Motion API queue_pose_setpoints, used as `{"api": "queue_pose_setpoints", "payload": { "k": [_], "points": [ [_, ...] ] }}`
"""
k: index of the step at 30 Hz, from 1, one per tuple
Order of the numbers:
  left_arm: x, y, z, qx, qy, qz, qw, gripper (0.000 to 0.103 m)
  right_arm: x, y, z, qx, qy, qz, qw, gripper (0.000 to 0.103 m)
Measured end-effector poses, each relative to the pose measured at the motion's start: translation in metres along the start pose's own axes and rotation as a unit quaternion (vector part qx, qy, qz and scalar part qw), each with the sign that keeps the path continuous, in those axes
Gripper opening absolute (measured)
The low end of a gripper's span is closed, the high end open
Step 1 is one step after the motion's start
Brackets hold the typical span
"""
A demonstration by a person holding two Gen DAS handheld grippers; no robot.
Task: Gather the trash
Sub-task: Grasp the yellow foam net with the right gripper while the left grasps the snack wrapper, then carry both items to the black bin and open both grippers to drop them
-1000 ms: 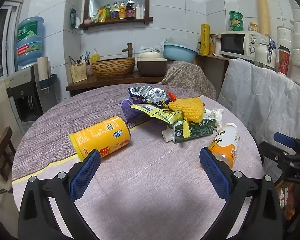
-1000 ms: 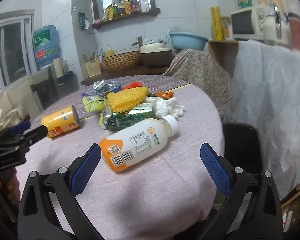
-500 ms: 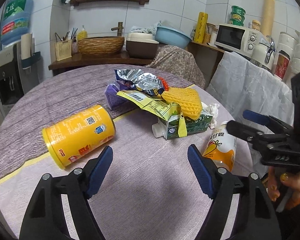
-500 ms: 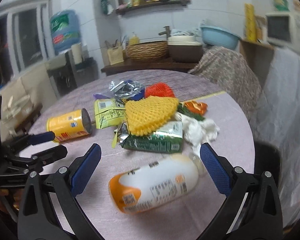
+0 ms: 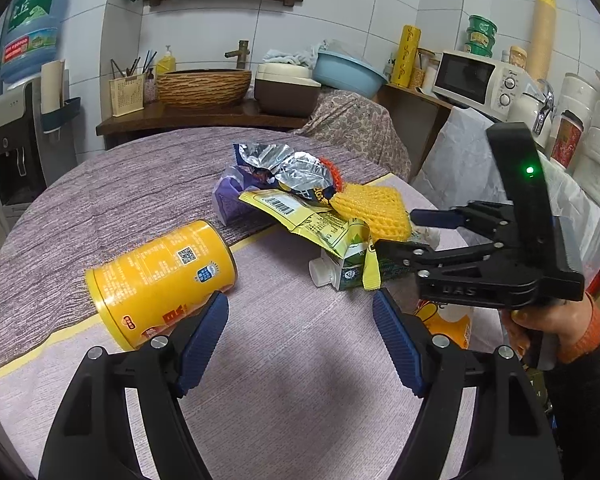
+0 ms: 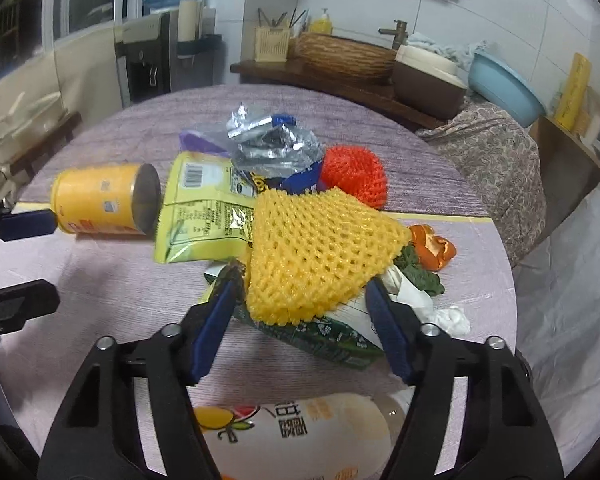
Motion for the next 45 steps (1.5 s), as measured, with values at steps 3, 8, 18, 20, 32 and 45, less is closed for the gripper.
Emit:
{"api": "queue_pose_setpoints", "payload": {
  "k": [3,8,18,20,32,45],
  "points": [
    [0.003,0.006,0.002,-0.014,-0.017,0.004,0.9997,0.074,0.0,0.008,0.0,0.005,0.006,0.007,1.0,0.038],
    [0.014,0.016,0.002,-0.029,-0.035,0.001,0.999,0.074,-0.002,-0.002,-0.003,0.011,0.024,-0.005,1.0,0.023],
    [0.024,0.053,0.009,-0.058,-0.102,0.019,0.9929,0.069,-0.006,-0.041,-0.013,-0.013,0.033,-0.05,0.998,0.021],
    [0.027,0.06,0.016,-0.068,-0.13,0.023,0.989,0.065,-0.008,-0.047,-0.014,-0.021,0.033,-0.058,0.998,0.021],
    [0.037,0.079,0.023,-0.111,-0.2,0.017,0.9734,0.011,-0.023,-0.06,-0.017,-0.029,0.054,-0.069,0.996,0.021],
    [0.036,0.004,0.008,-0.084,-0.139,-0.044,0.9857,0.004,-0.03,-0.08,-0.025,0.027,0.096,-0.086,0.991,0.021]
  ]
}}
Point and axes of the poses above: each gripper's, at about its wrist camera, not at the fingertips, and y roughly the way its jaws point, z to its left, x to its top, the point moved 7 cm from there along y, roughly the way its jaws point, and after that the axes turned 14 degrees about -x, right-handed, at the moved point
